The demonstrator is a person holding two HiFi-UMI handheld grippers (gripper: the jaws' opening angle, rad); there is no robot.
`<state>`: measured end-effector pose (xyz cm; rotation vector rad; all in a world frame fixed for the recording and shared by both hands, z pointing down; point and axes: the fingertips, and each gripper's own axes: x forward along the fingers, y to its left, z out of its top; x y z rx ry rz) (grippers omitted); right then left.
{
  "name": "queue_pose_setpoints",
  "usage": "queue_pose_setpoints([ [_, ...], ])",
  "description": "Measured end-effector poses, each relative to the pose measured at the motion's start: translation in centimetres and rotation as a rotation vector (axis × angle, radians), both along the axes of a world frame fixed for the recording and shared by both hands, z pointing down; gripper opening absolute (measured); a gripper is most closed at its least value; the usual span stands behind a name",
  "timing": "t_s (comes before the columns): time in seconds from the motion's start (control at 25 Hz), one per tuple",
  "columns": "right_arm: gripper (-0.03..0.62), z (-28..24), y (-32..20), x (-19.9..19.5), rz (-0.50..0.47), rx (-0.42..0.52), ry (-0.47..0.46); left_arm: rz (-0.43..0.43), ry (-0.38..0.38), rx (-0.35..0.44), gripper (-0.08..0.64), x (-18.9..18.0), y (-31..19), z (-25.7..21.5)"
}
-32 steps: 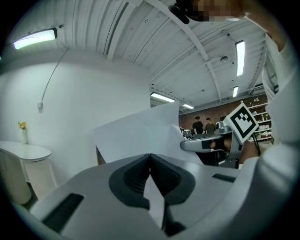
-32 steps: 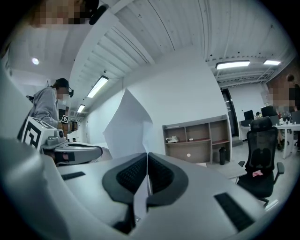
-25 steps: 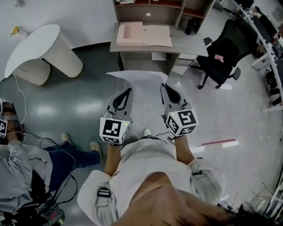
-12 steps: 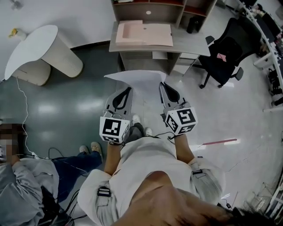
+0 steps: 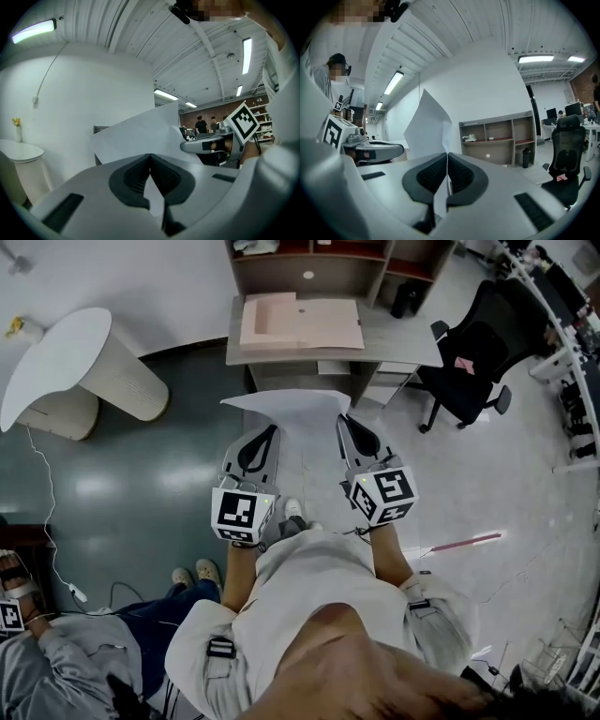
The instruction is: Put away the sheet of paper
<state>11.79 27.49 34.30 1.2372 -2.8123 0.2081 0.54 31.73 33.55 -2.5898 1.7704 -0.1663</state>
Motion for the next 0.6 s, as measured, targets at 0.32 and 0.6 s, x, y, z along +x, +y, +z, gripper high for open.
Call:
queue_pose_setpoints([
  [0.32,0.020,-0.1,-3.4,-3.7,0.035,-0.001,0.020,0.031,0.006,0.004,0.020,-3.9,-4.0,-0.1],
  [0.6,0.020,0.3,-5.0,-5.7,0.057,-0.009,0.048,0.061,0.032,-0.005,0.020,-5.7,-5.9,0.4],
])
